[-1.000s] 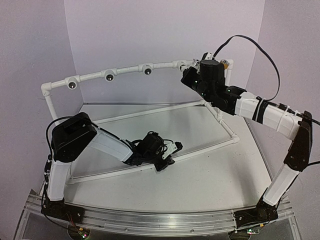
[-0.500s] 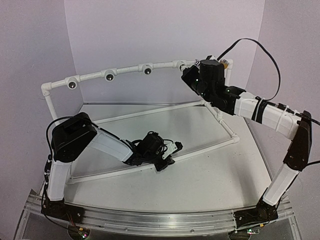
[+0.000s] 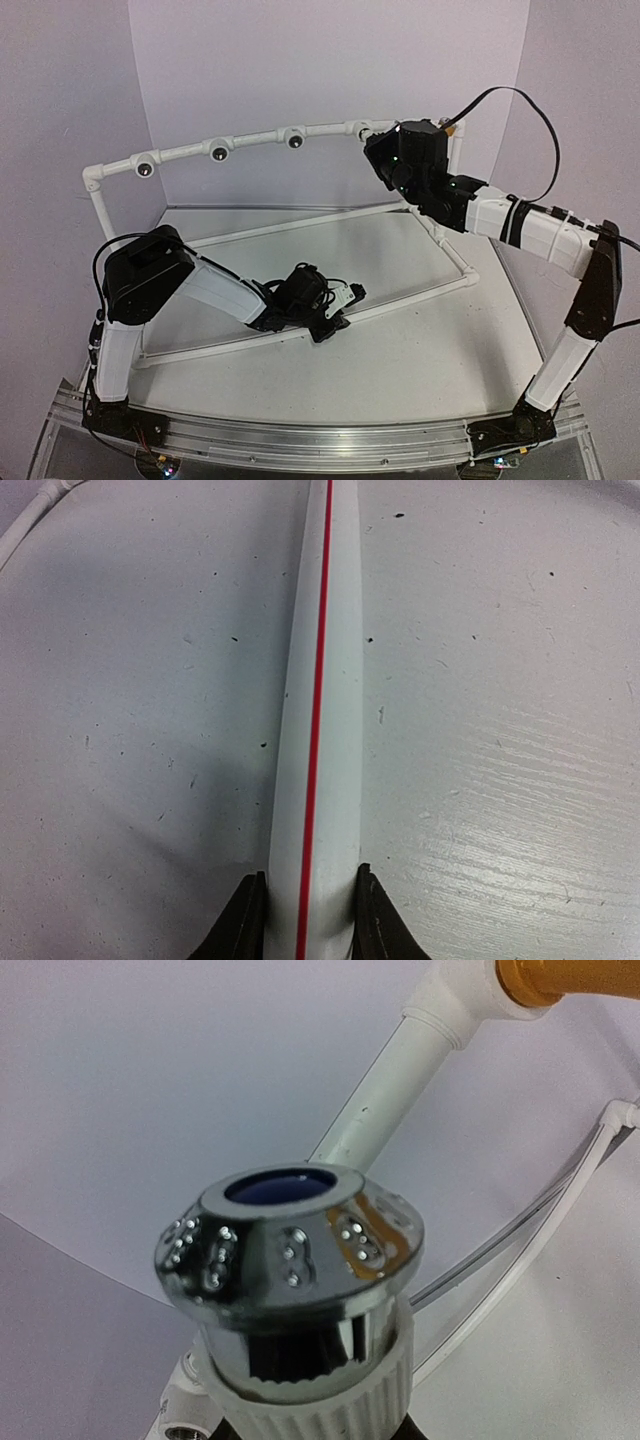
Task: Install the water faucets
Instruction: Screw the water faucet onto the adaptor.
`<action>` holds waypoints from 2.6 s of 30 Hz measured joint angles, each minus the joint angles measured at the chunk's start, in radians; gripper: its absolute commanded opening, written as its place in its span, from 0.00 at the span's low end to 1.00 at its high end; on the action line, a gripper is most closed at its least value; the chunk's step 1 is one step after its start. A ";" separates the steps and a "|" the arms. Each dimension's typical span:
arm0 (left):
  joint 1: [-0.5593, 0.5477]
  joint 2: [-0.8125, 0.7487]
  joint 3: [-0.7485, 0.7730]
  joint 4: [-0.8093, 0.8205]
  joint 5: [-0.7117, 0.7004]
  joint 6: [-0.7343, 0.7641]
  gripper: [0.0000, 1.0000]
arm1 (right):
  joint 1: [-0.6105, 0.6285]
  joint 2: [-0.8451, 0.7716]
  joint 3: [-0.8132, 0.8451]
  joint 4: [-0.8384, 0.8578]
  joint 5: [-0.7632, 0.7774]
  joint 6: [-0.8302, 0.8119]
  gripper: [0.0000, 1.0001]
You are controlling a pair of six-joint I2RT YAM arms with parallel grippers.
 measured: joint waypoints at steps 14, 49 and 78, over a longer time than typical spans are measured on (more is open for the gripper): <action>-0.001 0.001 0.000 0.001 -0.003 0.001 0.00 | 0.000 0.014 -0.023 0.080 0.008 0.174 0.00; -0.002 0.007 0.017 -0.010 -0.006 0.002 0.00 | -0.005 0.083 0.045 0.106 0.046 0.774 0.00; -0.005 0.013 0.032 -0.035 -0.017 0.008 0.00 | 0.024 0.041 0.009 0.076 0.107 0.719 0.07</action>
